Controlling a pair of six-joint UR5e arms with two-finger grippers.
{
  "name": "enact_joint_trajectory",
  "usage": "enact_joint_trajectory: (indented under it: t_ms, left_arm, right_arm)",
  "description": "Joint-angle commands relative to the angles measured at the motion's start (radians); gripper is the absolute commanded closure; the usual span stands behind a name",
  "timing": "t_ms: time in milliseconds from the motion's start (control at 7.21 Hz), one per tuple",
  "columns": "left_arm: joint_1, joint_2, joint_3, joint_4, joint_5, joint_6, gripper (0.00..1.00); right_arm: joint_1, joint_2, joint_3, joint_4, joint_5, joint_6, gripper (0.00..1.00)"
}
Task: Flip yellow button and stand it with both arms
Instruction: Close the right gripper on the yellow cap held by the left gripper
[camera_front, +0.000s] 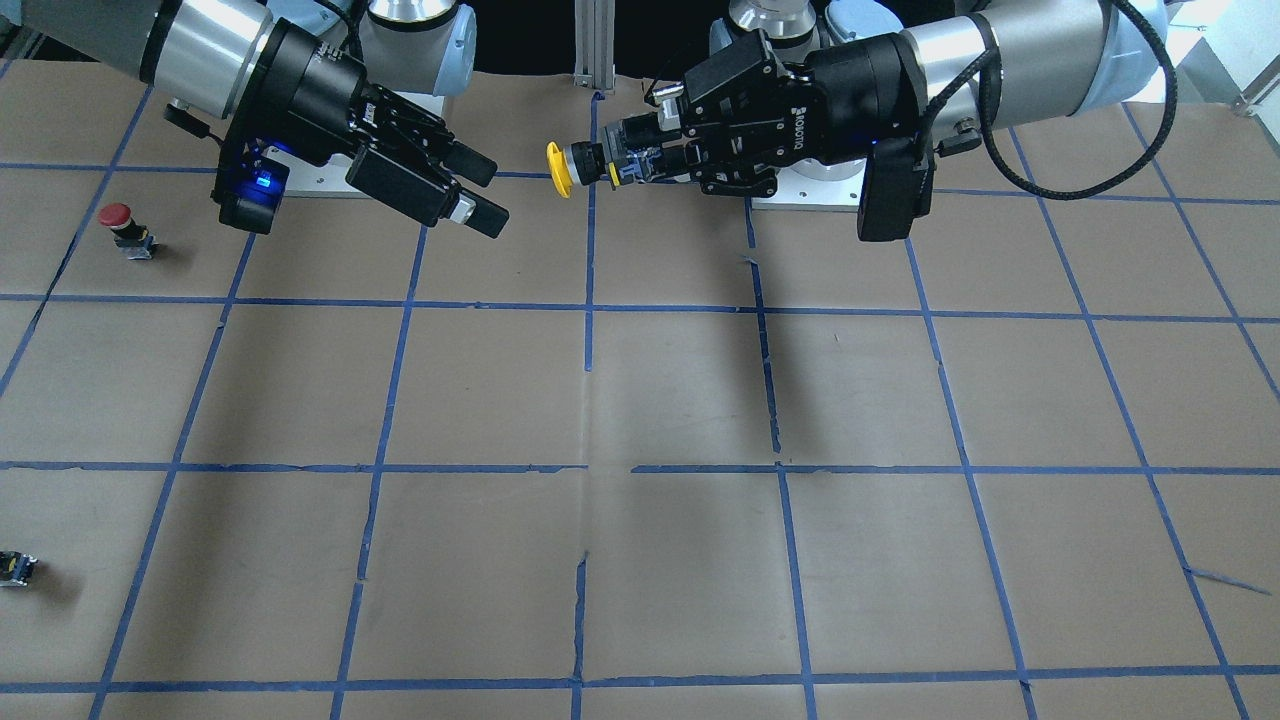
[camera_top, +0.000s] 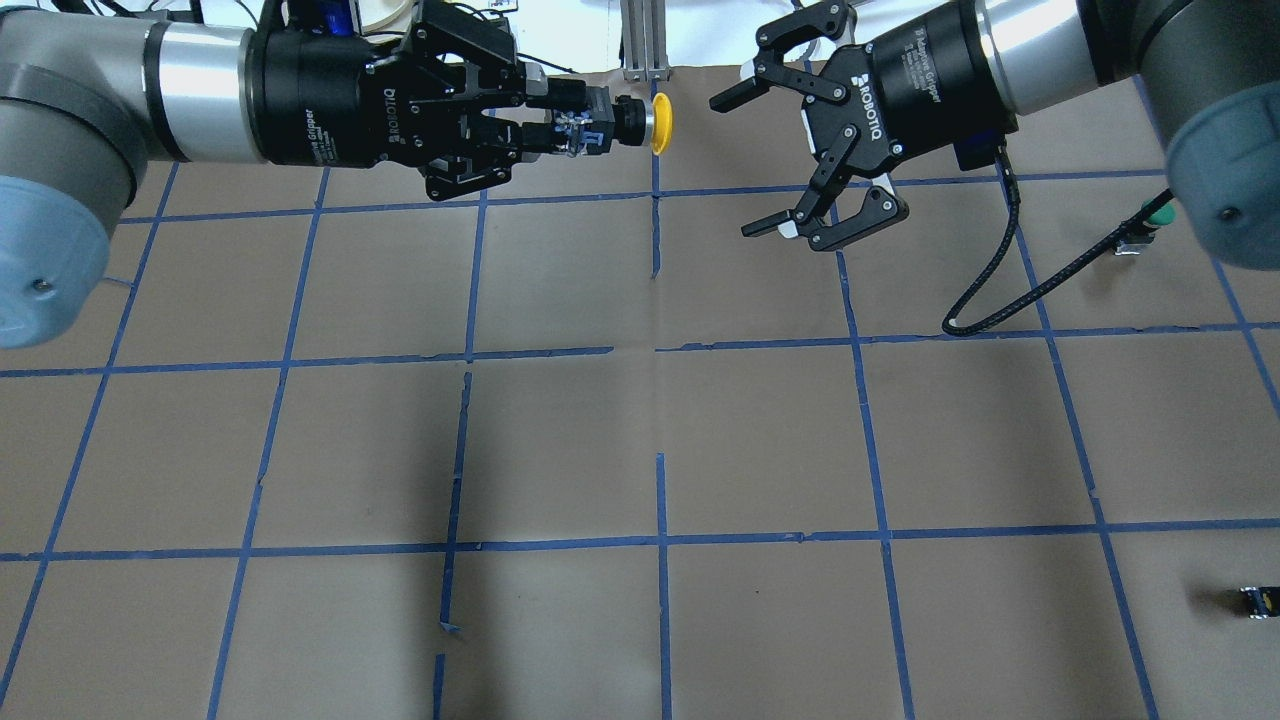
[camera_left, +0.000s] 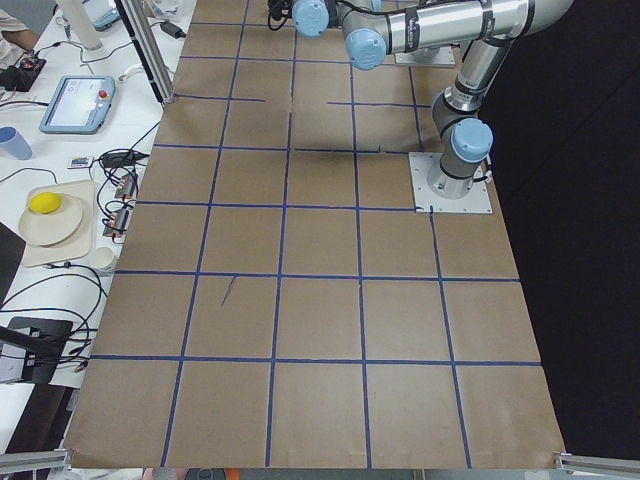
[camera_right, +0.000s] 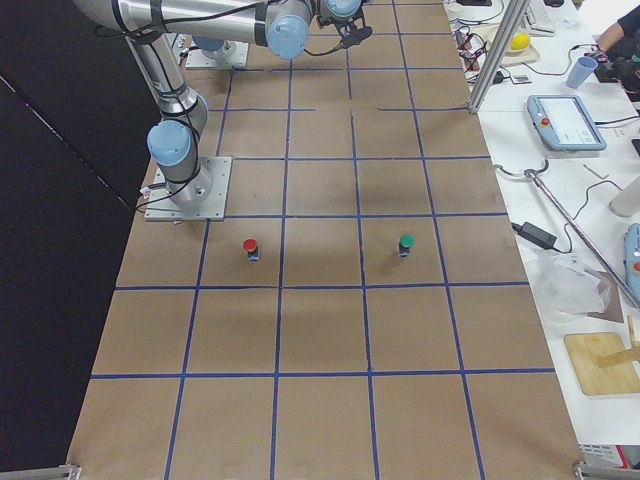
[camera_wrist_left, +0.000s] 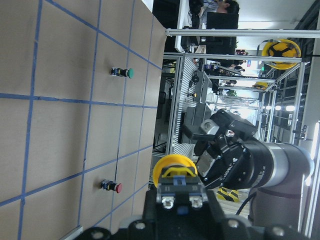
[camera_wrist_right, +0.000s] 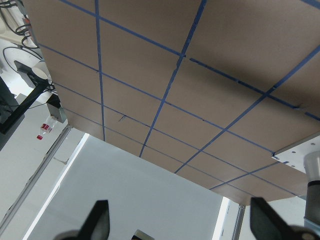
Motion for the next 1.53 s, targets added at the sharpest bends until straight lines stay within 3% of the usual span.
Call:
enact_joint_trajectory:
  t_ms: [0, 416, 971, 1248, 1387]
  left_arm:
    - [-0.001, 0.0, -0.002, 0.002, -0.042, 0.001, 1.0]
    - [-0.001, 0.002, -0.008, 0.003, -0.043, -0.002, 1.0]
    - [-0.001, 0.005, -0.024, 0.041, -0.043, -0.002, 1.0]
    - [-0.001, 0.008, -0.033, 0.052, -0.043, -0.008, 1.0]
    - [-0.002, 0.005, -0.037, 0.052, -0.043, -0.008, 1.0]
  right_arm:
    - [0.003, -0.001, -0.007, -0.008, 0.091, 0.008, 0.0]
    - [0.004, -0.002, -0.008, -0.033, 0.196, 0.034, 0.0]
    - [0.038, 0.008, -0.007, -0.048, 0.208, 0.054, 0.01]
    - [0.038, 0.009, -0.007, -0.048, 0.211, 0.059, 0.12]
    - [0.038, 0.009, -0.007, -0.05, 0.211, 0.077, 0.27]
